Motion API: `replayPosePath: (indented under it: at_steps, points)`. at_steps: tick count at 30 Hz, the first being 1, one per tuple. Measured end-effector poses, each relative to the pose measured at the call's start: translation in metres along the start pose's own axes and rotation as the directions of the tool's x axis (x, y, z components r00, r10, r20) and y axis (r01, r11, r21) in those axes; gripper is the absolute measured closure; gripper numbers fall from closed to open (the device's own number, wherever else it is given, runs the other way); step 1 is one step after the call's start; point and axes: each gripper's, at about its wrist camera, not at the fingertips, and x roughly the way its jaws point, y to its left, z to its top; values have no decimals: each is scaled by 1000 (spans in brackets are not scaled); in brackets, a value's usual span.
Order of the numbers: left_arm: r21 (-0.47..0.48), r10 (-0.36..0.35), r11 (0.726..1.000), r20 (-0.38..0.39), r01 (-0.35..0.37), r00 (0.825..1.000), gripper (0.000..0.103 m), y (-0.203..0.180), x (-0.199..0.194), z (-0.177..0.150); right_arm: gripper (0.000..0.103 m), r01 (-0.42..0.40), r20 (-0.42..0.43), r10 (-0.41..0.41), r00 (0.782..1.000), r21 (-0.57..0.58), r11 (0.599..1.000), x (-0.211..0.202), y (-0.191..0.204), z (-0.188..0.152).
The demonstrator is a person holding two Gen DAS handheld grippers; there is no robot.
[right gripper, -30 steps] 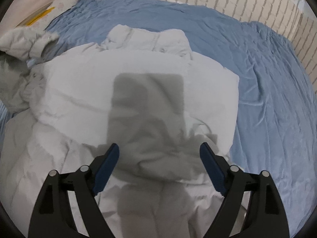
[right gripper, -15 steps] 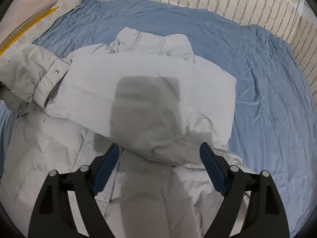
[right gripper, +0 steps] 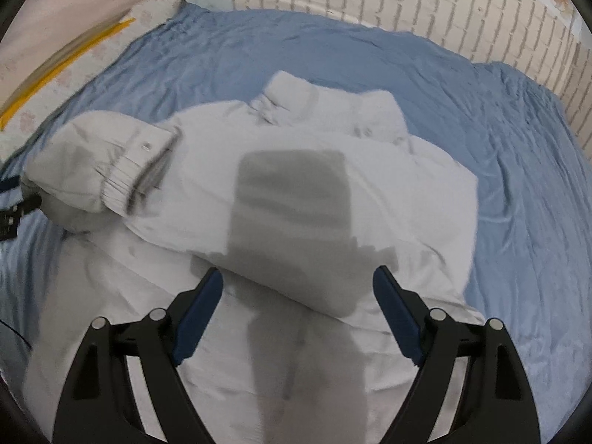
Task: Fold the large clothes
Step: 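Lift the open left gripper away from the jacket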
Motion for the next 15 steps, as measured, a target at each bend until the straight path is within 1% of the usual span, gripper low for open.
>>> replayPosePath:
  at_steps: [3, 6, 8, 9, 10, 13, 15]
  points:
    - [-16, 33, 999, -3, -33, 999, 11, 26, -11, -12, 19, -16, 1, 16, 1000, -7, 1000, 3, 17, 10]
    - [-54, 49, 997, -14, -49, 999, 8, 65, -17, -25, 19, -32, 4, 32, 999, -8, 999, 6, 33, 20]
    - [-78, 97, 992, -25, -99, 995, 8, 89, -10, -30, 19, -44, 3, 44, 999, -1, 999, 10, 45, 27]
    - [-86, 110, 990, -29, -112, 994, 8, 95, -5, -30, 19, -49, 4, 49, 999, 3, 999, 12, 50, 30]
    - [-102, 117, 987, -32, -120, 993, 8, 106, 0, -30, 19, -55, 3, 55, 998, 8, 998, 14, 56, 33]
    - [-133, 110, 985, -30, -113, 993, 8, 122, 7, -28, 20, -81, 2, 81, 997, 20, 996, 19, 74, 44]
    - [-134, 125, 983, -22, -127, 992, 8, 131, 12, -26, 20, -93, 2, 93, 996, 23, 995, 23, 85, 49]
